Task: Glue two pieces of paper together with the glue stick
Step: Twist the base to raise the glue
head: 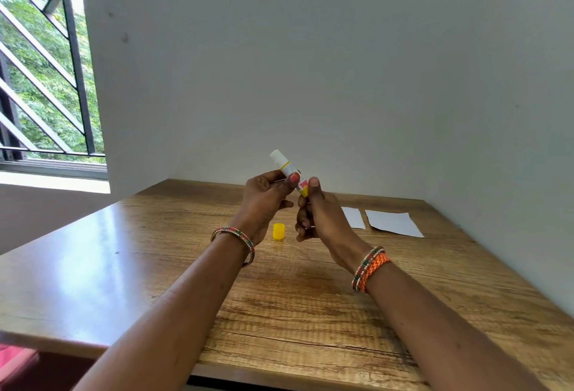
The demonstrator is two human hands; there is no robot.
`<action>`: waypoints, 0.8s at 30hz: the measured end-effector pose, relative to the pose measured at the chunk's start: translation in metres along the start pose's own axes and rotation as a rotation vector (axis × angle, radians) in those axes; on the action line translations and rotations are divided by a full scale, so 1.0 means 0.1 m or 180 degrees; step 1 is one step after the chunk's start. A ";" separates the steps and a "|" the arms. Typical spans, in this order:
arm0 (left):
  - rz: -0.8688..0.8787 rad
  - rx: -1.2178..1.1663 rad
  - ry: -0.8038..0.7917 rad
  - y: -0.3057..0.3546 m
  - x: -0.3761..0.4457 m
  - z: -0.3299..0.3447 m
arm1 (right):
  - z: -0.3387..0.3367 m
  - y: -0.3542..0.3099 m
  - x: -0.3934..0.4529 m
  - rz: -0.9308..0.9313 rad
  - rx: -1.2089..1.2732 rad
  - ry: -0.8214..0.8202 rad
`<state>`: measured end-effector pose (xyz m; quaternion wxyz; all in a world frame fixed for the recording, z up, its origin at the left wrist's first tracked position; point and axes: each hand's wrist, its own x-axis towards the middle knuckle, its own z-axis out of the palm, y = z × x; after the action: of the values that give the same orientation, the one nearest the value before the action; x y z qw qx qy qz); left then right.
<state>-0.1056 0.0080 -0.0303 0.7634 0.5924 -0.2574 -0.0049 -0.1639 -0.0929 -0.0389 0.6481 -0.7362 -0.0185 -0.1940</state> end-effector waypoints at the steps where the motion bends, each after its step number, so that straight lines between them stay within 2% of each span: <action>1: 0.0000 -0.0018 0.0008 0.00 0.00 0.00 | 0.00 0.00 0.01 -0.0010 0.0007 0.0013; 6: 0.0029 0.0019 0.0098 0.00 0.00 0.01 | 0.01 0.01 0.04 -0.0176 0.0075 0.0129; 13: 0.0014 -0.0167 0.0019 0.00 0.01 0.01 | 0.01 0.04 0.00 -0.0220 -0.0228 -0.0097; 17: 0.0045 -0.0315 -0.0170 0.00 0.01 0.01 | -0.02 0.01 0.00 0.0044 0.0183 -0.0286; 21: 0.0040 -0.0515 -0.0558 0.01 0.01 0.00 | -0.10 -0.01 -0.01 0.0412 0.1002 -0.0644; 24: 0.0020 -0.0550 -0.0675 0.01 0.02 0.01 | -0.11 -0.01 0.02 0.0459 0.1167 -0.0586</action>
<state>-0.1049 0.0070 -0.0288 0.7801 0.5197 -0.3371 -0.0873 -0.1656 -0.1040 -0.0363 0.7789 -0.6201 -0.0598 -0.0724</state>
